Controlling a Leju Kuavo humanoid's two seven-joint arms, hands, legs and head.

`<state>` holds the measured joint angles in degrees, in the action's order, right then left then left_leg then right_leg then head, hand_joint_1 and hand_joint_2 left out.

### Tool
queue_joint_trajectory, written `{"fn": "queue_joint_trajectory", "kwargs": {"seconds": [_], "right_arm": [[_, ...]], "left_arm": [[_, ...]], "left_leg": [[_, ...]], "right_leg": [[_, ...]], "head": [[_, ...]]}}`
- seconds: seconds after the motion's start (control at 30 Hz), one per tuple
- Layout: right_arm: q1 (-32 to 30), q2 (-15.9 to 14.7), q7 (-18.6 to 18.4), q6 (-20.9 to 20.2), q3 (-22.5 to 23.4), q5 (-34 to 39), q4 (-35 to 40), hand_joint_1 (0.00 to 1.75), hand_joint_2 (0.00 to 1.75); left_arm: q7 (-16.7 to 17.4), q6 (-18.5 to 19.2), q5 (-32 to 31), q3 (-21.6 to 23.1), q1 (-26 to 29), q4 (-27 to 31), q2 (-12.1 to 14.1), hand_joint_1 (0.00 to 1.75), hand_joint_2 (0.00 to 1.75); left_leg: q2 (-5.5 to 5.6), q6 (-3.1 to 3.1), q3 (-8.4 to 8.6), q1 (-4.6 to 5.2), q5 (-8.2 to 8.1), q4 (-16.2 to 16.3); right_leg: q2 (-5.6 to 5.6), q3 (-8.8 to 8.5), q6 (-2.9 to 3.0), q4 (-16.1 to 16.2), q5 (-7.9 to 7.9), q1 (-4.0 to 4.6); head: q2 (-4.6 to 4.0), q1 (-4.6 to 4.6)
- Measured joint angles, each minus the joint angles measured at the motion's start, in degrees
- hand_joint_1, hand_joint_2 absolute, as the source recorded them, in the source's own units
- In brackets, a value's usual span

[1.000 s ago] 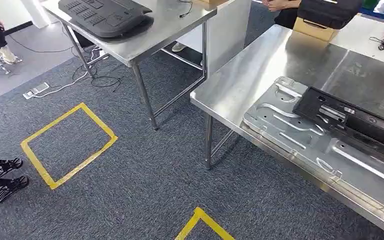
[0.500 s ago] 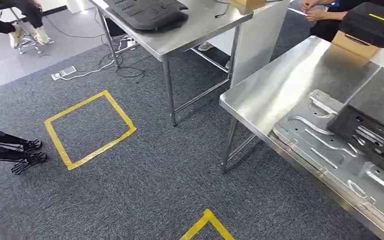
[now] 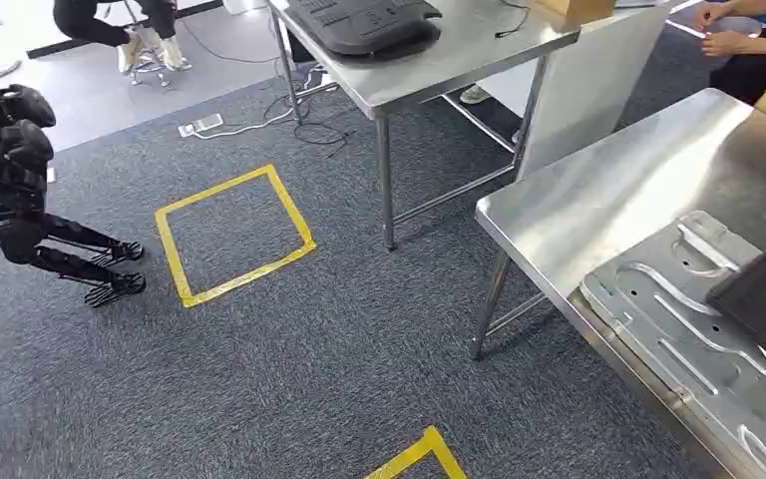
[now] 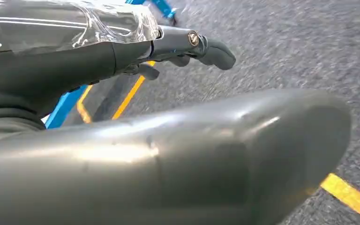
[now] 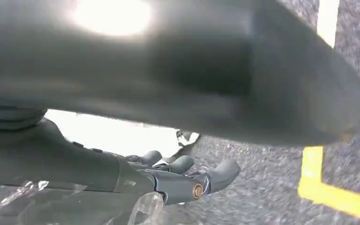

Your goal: Take the parts from the cabinet and place them on the table.

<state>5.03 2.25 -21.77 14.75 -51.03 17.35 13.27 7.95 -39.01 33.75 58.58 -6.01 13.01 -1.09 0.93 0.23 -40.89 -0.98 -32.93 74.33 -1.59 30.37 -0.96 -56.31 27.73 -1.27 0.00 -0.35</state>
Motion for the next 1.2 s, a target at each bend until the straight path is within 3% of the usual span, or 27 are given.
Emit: {"fn": "queue_joint_trajectory", "kwargs": {"seconds": [0.03,0.07,0.1,0.13,0.17,0.2,0.33,0.37,0.4,0.43,0.5,0.53,0.57,0.63,0.67,0.7,0.73,0.83,0.87,0.9,0.93,1.0,1.03,1.07,1.13,1.17,1.2], "right_arm": [[0.03,0.0,0.0,-0.15,0.0,0.0,0.0,0.0,0.0],[0.06,0.0,0.02,-0.24,0.0,0.0,0.0,0.0,0.0],[0.11,0.0,0.02,-0.44,-0.02,-0.02,0.0,0.0,0.0],[0.13,0.0,0.02,-0.7,-0.02,-0.04,0.0,0.0,0.0],[0.13,0.04,0.0,-1.05,-0.05,-0.09,0.0,0.0,0.0],[0.1,0.07,0.0,-1.25,-0.13,-0.13,0.0,0.0,0.0],[0.74,0.15,0.63,-0.37,-0.61,-0.59,0.02,0.0,0.0],[0.66,0.09,0.72,0.09,-0.79,-0.72,0.02,0.0,0.0],[0.63,0.0,0.81,0.33,-1.18,-1.01,0.02,0.0,0.0],[0.58,-0.06,0.87,0.57,-1.31,-0.88,0.02,0.0,0.0],[0.4,-0.28,1.05,1.22,-1.38,-0.52,0.0,0.0,0.0],[0.28,-0.28,1.07,1.72,-1.4,-0.57,0.0,0.0,0.0],[0.24,-0.31,1.22,2.08,-1.42,-0.59,0.0,0.0,0.0],[0.25,-0.57,1.22,2.54,-1.46,-0.7,0.0,0.0,0.0],[0.22,-0.63,1.2,2.67,-1.47,-0.74,0.0,0.0,0.0],[0.02,-0.59,1.09,2.69,-1.53,-0.48,0.0,0.0,0.0],[0.03,-0.61,0.94,2.8,-1.53,-0.26,0.0,0.0,0.0],[0.38,-0.79,0.59,3.02,-1.51,0.65,0.0,0.0,0.0],[0.36,-0.85,0.57,3.02,-1.51,0.66,0.0,0.0,0.0],[0.31,-0.92,0.55,2.95,-1.51,0.66,0.0,0.0,0.0],[0.24,-0.92,0.46,2.82,-1.51,0.61,0.0,0.0,0.0],[0.02,-0.92,0.26,2.67,-1.51,0.61,0.0,0.0,0.0],[0.03,-1.12,0.2,2.67,-1.51,0.61,-0.04,0.0,0.0],[0.05,-1.14,0.2,2.69,-1.51,0.61,-0.04,0.0,0.0],[0.12,-1.14,0.22,2.71,-1.51,0.61,-0.04,0.0,0.0],[0.13,-1.11,0.28,2.69,-1.51,0.63,-0.04,0.0,0.0],[0.07,-1.09,0.39,2.67,-1.51,0.66,-0.04,0.0,0.0]], "left_arm": [[0.07,0.09,0.0,0.0,0.23,0.0,0.0,0.0,0.0],[0.11,0.24,0.0,0.0,0.38,0.0,0.0,0.0,0.0],[0.37,0.39,0.04,0.0,0.47,0.0,0.0,0.0,0.0],[0.55,0.44,0.02,0.0,0.41,0.0,0.0,0.0,0.0],[0.72,0.44,-0.02,0.0,0.23,0.0,0.02,0.0,0.0],[0.79,0.44,-0.07,0.0,0.0,0.0,0.07,0.0,0.0],[0.79,0.37,0.04,-0.02,0.23,0.0,0.04,0.0,0.0],[0.66,0.26,0.09,0.0,0.5,0.02,-0.02,0.0,0.0],[0.4,0.11,0.28,-0.02,0.38,0.0,-0.02,0.0,0.0],[0.05,-0.2,0.48,-0.02,0.19,0.0,0.04,0.0,0.0],[-1.02,-0.68,0.89,-0.04,0.05,0.02,0.0,0.0,0.0],[-1.51,-0.7,1.14,-0.13,0.14,0.0,0.0,0.0,0.0],[-1.53,-0.68,1.35,-0.24,0.25,0.02,0.0,0.0,0.0],[-0.68,-0.55,1.42,-0.35,0.32,0.0,0.02,0.0,0.0],[0.02,-0.42,1.42,-0.35,0.28,0.0,0.09,0.0,0.0],[0.51,-0.31,1.44,-0.37,0.23,-0.02,0.42,0.0,0.0],[0.94,-0.24,1.49,-0.37,0.22,-0.02,0.44,0.0,0.0],[1.73,-0.24,1.75,-0.42,0.64,-0.05,0.63,0.0,0.0],[1.84,-0.24,1.77,-0.39,0.79,-0.05,0.63,0.0,0.0],[1.92,-0.15,1.68,-0.39,0.68,-0.05,0.61,0.0,0.0],[2.12,-0.07,1.68,-0.39,0.39,-0.05,0.63,0.0,0.0],[2.34,-0.07,1.68,-0.39,0.18,-0.05,0.68,0.0,0.0],[2.34,-0.04,1.66,-0.39,0.32,-0.05,0.63,0.0,0.0],[2.32,-0.02,1.66,-0.39,0.46,-0.05,0.63,0.0,0.0],[2.06,0.0,1.66,-0.39,0.53,-0.05,0.63,0.0,0.0],[1.75,-0.02,1.66,-0.39,0.43,-0.05,0.63,0.0,0.0],[1.62,-0.07,1.64,-0.41,0.25,-0.05,0.66,0.0,0.0]], "left_leg": [[-0.04,0.06,-0.66,0.0,0.18,1.18],[-0.09,0.26,0.14,0.02,1.6,-0.71],[-0.4,0.64,2.6,0.16,4.08,-5.48],[-1.54,1.34,5.67,0.63,6.58,-11.59],[-4.44,2.36,8.38,1.33,8.15,-16.62],[-6.05,2.67,9.06,1.86,7.99,-18.52],[-3.04,2.92,9.13,2.13,8.64,-19.56],[-2.41,2.74,9.99,1.33,9.32,-20.46],[-1.87,3.08,10.17,1.1,9.53,-20.97],[-1.17,3.2,10.09,1.07,9.61,-20.98],[0.56,3.21,10.07,0.99,9.57,-20.95],[1.44,3.19,10.09,0.9,9.56,-20.93],[2.29,3.09,10.16,0.73,9.52,-20.9],[4.19,2.43,10.28,0.19,9.23,-20.45],[5.04,1.9,10.11,-0.04,8.88,-19.88],[5.71,1.18,9.59,0.32,8.38,-19.0],[6.25,0.97,9.23,0.25,8.31,-18.69],[7.78,0.43,8.98,-0.34,8.6,-19.06],[5.99,0.33,8.81,-0.46,8.18,-18.3],[2.47,0.24,7.68,-0.04,6.83,-15.84],[0.8,0.05,5.49,0.0,4.75,-11.66],[0.01,0.04,0.67,0.0,1.03,-2.19],[-0.06,0.02,-1.03,-0.11,0.35,0.97],[-0.11,0.12,-0.93,-0.19,1.36,0.42],[-0.81,0.82,3.24,0.13,5.72,-7.84],[-2.64,1.6,6.2,0.8,8.0,-13.54],[-6.54,2.61,8.43,1.93,8.82,-18.3]], "right_leg": [[-0.6,-0.08,0.07,0.0,0.07,0.11],[-1.26,-0.21,0.18,0.0,0.18,0.23],[-1.94,-0.45,0.16,0.01,0.34,0.34],[-2.63,-0.72,0.11,0.03,0.49,0.48],[-3.22,-1.02,0.05,0.05,0.65,0.5],[-3.85,-1.2,-0.34,-0.1,1.0,0.95],[-6.2,-2.17,-1.37,0.71,1.31,0.71],[-4.08,-2.24,-1.69,-0.01,1.92,0.4],[-0.82,-1.18,-1.76,-2.22,3.55,0.49],[0.68,0.86,-1.82,-6.29,5.81,0.56],[1.31,5.51,-2.08,-15.31,9.33,0.41],[1.31,6.76,-2.23,-17.16,9.23,0.39],[1.31,6.6,-2.45,-16.04,7.72,0.21],[2.09,2.84,-3.14,-7.06,2.01,-0.52],[4.4,0.51,-3.79,-1.92,-0.38,-1.27],[7.31,0.01,-4.22,-0.48,0.54,-1.39],[6.18,0.12,-2.85,-0.55,0.35,-1.31],[4.24,-0.03,-1.42,-0.62,0.29,-0.73],[3.41,-0.18,-1.0,-0.48,0.22,-0.74],[2.84,-0.2,-0.64,-0.46,0.29,-0.59],[2.04,-0.19,-0.41,-0.46,0.37,-0.35],[0.64,-0.22,0.07,-0.5,0.67,-0.24],[-0.48,-0.32,0.28,-0.49,0.81,-0.13],[-1.17,-0.53,0.37,-0.48,0.94,-0.03],[-2.45,-1.02,0.36,-0.45,1.25,0.11],[-3.15,-1.3,0.25,-0.41,1.43,0.13],[-3.82,-1.58,0.04,-0.42,1.63,0.16]], "head": [[0.0,0.0],[0.0,0.0],[0.0,0.0],[0.0,0.0],[0.0,0.0],[0.0,0.02],[0.0,0.02],[0.0,0.09],[-0.02,0.07],[0.0,0.22],[0.0,0.35],[0.0,0.37],[0.0,0.37],[0.0,0.37],[0.0,0.37],[0.0,0.39],[0.0,0.22],[0.0,0.18],[0.0,0.18],[-0.02,0.02],[0.0,-0.02],[0.0,-0.02],[0.0,-0.07],[0.0,-0.07],[0.0,-0.09],[0.0,-0.07],[0.0,-0.07]]}}
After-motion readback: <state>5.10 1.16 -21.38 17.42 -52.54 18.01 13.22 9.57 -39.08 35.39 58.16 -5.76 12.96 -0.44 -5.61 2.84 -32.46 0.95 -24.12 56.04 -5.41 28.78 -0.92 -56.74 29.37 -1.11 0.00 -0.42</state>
